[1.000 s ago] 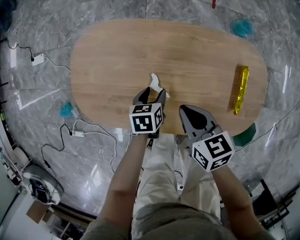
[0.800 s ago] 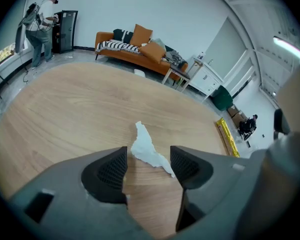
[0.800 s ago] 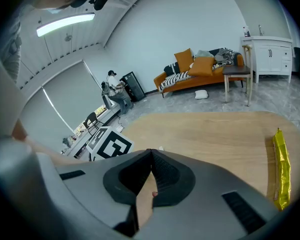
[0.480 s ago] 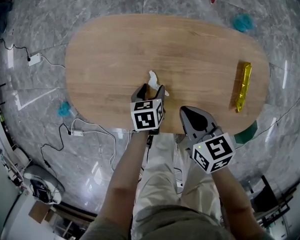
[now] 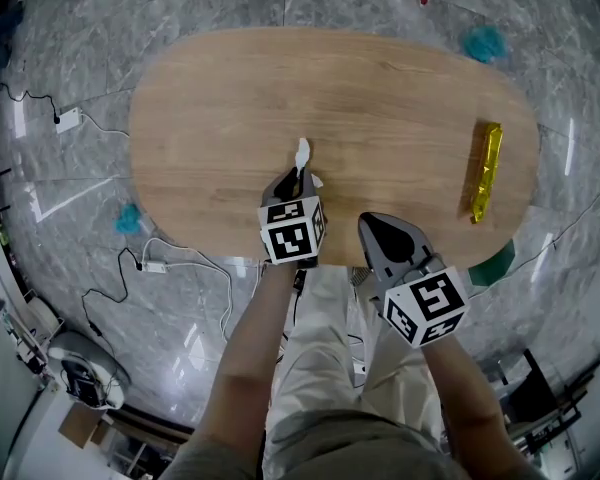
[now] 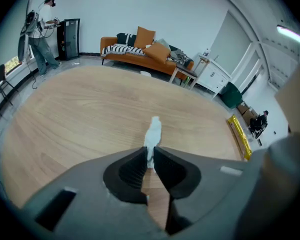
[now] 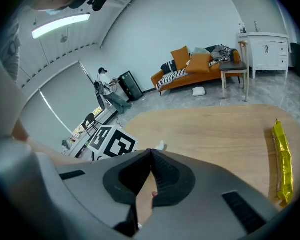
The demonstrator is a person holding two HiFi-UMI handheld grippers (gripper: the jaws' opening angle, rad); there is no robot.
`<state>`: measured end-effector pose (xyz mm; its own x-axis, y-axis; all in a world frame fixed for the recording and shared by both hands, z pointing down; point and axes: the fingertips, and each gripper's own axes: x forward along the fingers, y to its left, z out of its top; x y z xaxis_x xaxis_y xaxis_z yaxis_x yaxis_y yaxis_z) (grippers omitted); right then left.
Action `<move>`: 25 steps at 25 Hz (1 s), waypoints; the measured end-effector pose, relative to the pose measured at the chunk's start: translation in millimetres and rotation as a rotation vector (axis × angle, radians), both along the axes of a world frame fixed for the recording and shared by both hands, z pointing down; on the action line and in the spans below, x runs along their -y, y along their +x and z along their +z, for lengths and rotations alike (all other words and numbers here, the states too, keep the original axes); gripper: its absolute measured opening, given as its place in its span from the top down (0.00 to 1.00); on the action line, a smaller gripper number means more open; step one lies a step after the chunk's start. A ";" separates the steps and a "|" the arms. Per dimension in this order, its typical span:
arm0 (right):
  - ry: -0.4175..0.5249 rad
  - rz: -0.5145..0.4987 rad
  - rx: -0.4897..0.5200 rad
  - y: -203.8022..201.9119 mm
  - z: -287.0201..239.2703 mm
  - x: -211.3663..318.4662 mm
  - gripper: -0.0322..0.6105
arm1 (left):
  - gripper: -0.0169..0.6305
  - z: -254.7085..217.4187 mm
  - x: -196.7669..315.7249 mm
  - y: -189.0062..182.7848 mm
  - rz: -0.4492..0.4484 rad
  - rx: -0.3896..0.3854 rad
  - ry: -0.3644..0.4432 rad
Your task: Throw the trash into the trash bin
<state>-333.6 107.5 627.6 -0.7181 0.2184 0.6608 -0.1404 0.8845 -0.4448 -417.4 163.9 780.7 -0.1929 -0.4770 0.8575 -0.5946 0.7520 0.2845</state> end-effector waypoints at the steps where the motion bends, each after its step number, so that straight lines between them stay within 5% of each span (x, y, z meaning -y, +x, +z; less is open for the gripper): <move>1: 0.001 0.004 -0.001 1.0 -0.2 0.5 0.94 | 0.90 -0.5 0.3 0.2 -0.002 0.000 0.000; 25: 0.050 0.043 0.057 2.1 -56.9 12.1 0.94 | 0.93 -63.2 11.7 12.5 0.041 -0.015 0.062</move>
<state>-331.5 95.3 570.7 -0.7627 0.1541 0.6281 -0.1547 0.8995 -0.4086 -405.0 152.2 717.6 -0.1599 -0.5366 0.8286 -0.6199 0.7078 0.3388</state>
